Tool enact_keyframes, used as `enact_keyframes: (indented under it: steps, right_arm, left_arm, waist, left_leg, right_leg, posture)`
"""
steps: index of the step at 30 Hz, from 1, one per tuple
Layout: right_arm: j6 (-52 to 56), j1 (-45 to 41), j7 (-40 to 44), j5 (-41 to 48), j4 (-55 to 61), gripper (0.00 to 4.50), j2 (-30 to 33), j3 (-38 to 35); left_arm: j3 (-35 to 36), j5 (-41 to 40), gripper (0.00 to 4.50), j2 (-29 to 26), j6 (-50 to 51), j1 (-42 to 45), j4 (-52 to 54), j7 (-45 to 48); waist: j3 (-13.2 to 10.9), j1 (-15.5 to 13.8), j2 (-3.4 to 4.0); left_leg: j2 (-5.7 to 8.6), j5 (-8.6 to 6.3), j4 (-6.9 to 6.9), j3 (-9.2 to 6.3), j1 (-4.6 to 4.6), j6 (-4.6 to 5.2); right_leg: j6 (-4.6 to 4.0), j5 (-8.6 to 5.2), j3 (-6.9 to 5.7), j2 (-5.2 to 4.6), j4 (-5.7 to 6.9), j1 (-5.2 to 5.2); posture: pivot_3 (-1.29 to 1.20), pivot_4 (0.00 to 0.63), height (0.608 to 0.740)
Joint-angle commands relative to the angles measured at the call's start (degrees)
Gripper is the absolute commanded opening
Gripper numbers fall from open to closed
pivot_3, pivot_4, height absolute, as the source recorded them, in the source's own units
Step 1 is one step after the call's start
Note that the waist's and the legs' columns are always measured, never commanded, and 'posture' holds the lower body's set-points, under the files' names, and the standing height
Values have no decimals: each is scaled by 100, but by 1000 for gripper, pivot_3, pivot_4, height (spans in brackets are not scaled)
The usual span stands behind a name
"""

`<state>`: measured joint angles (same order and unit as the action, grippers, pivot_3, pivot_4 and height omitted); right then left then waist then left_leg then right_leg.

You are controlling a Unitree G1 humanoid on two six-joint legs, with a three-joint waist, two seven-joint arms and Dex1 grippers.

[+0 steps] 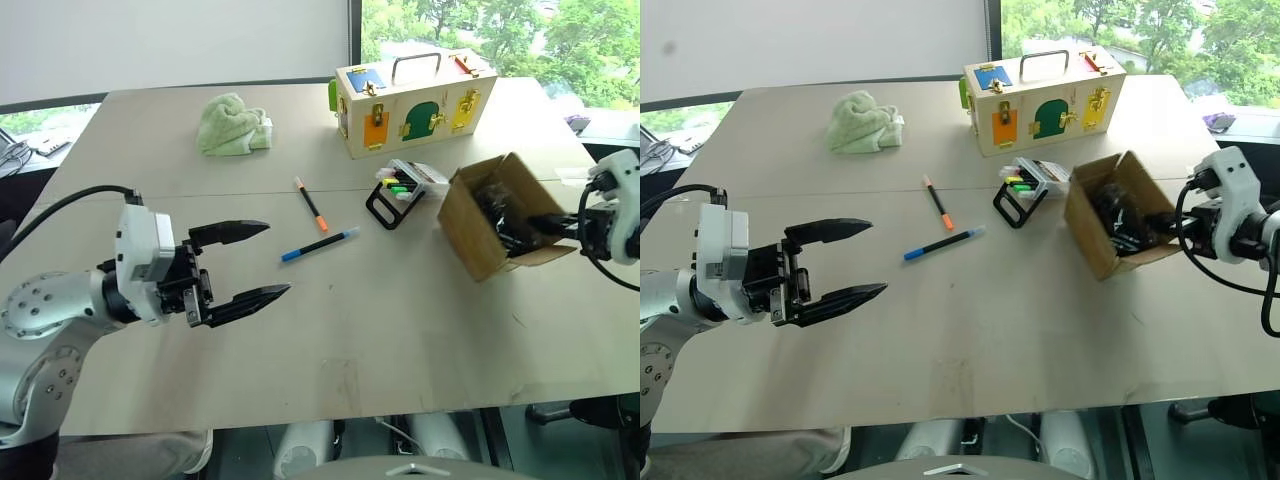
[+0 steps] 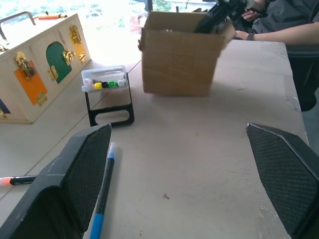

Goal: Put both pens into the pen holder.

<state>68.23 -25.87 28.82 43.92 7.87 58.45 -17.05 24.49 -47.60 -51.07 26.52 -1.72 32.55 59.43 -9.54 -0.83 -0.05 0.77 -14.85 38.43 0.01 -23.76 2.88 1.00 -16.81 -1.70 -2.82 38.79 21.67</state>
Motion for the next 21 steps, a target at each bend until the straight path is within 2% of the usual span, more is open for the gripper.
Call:
enact_keyframes:
  steps: [1, 10, 14, 20, 21]
  right_arm:
    - [-336, -423, -520, -539, -917, 38, 1, -582]
    - [-324, -836, -1076, -1185, -2665, 38, -114, -995]
    - [-308, -1026, -1026, -1104, -2810, 1369, -237, -1210]
    - [-583, -1151, -676, -953, -2509, 4378, -315, -1489]
    - [-528, -1106, -558, -881, -2438, 4450, -291, -1534]
  left_arm:
    - [-17, -206, 4500, -33, 59, 239, 162, -74]
    - [-217, -54, 4500, 8, -8, 360, 107, -85]
    - [-247, 11, 4500, 22, -39, 316, 99, -69]
    - [-220, 90, 4500, 68, -90, 227, 80, 14]
    - [-219, 98, 4500, 78, -99, 225, 71, 30]
  waist:
    - [-2, -7, 1]
    - [-2, 16, 1]
    - [-1, 15, 1]
    - [-1, 48, 2]
    - [-2, 40, 2]
  left_leg:
    - [1, 1, 0, 1, -4, -2]
    - [-1, 3, -6, 19, 0, -4]
    - [-2, 2, -5, 25, 3, -2]
    - [-5, -2, -6, 32, 5, 4]
    - [-6, -4, -6, 32, 3, 7]
  right_leg:
    - [0, 0, 0, 0, 0, 2]
    - [1, -1, 16, 6, -2, 5]
    - [1, -1, 22, 6, 2, 4]
    - [2, 0, 32, 12, 5, 9]
    - [2, 0, 31, 12, 4, 10]
  posture:
    - [0, 150, 740]
    - [0, 150, 740]
    - [0, 150, 740]
    - [0, 150, 740]
    - [0, 150, 740]
